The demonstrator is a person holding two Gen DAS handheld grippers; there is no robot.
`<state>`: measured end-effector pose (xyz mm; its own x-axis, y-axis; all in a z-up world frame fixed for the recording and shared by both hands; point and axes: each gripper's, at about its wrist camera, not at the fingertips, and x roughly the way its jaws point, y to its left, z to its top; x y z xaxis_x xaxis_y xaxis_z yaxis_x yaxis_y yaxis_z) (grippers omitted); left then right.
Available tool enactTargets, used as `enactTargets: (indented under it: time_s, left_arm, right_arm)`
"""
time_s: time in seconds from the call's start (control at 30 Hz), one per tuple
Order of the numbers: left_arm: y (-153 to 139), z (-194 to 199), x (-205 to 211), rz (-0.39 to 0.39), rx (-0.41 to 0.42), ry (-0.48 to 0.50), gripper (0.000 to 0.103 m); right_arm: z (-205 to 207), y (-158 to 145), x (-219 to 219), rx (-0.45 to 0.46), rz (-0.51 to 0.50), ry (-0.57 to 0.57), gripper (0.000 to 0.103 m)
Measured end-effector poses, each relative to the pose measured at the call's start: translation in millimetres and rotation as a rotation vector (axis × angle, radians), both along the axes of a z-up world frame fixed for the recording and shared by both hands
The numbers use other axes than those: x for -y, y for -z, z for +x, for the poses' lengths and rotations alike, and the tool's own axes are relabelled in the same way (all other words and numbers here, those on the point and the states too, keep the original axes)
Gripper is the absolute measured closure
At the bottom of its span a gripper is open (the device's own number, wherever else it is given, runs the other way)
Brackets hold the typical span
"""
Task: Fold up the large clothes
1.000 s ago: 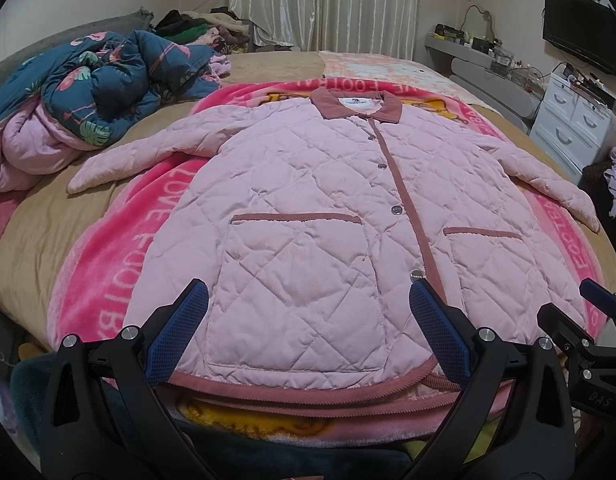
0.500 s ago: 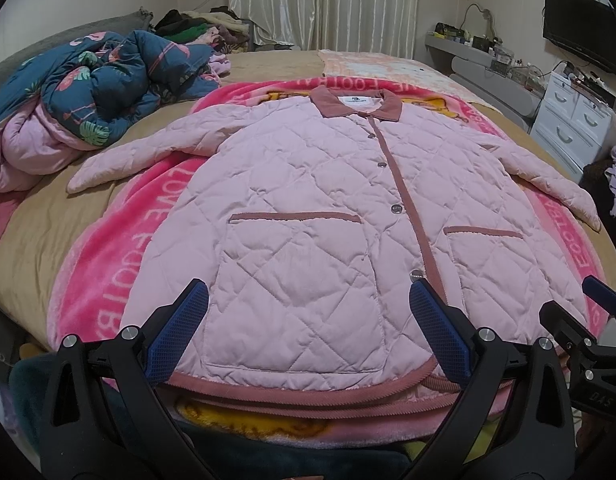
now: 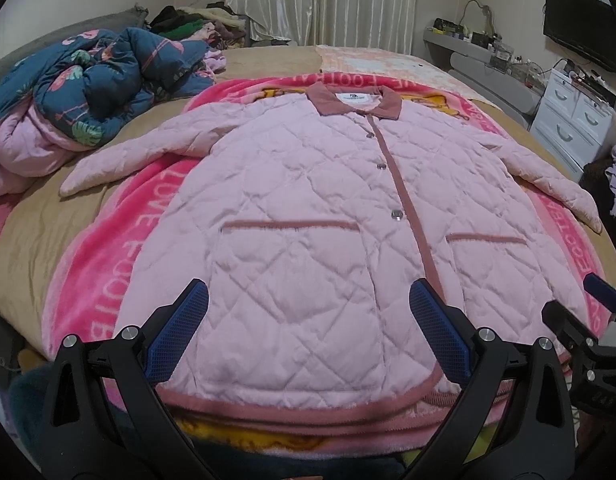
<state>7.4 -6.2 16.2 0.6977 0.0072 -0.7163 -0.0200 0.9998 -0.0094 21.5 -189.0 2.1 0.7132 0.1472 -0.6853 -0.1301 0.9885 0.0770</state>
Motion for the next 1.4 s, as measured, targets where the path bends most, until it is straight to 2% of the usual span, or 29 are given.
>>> enactTargets:
  time_s: [0.43, 0.77, 1.03, 1.4]
  left_arm:
    - [-24, 65, -4, -0.02, 0.019, -0.009, 0.009]
    - [-34, 107, 15, -0.028, 0.008, 0.029, 0.009]
    - [-30, 144, 40, -0.03, -0.012, 0.07, 0.009]
    - [-18, 188, 72, -0.069, -0.036, 0.085, 0.009]
  right_arm:
    - [60, -21, 14, -0.013, 0.068, 0.004, 0.004]
    - [106, -39, 22, 0.031, 0.092, -0.005, 0.004]
    - [146, -30, 55, 0.006, 0.114, 0.078, 0.004]
    - [190, -2, 141, -0.035, 0.136, 0.27, 0.004]
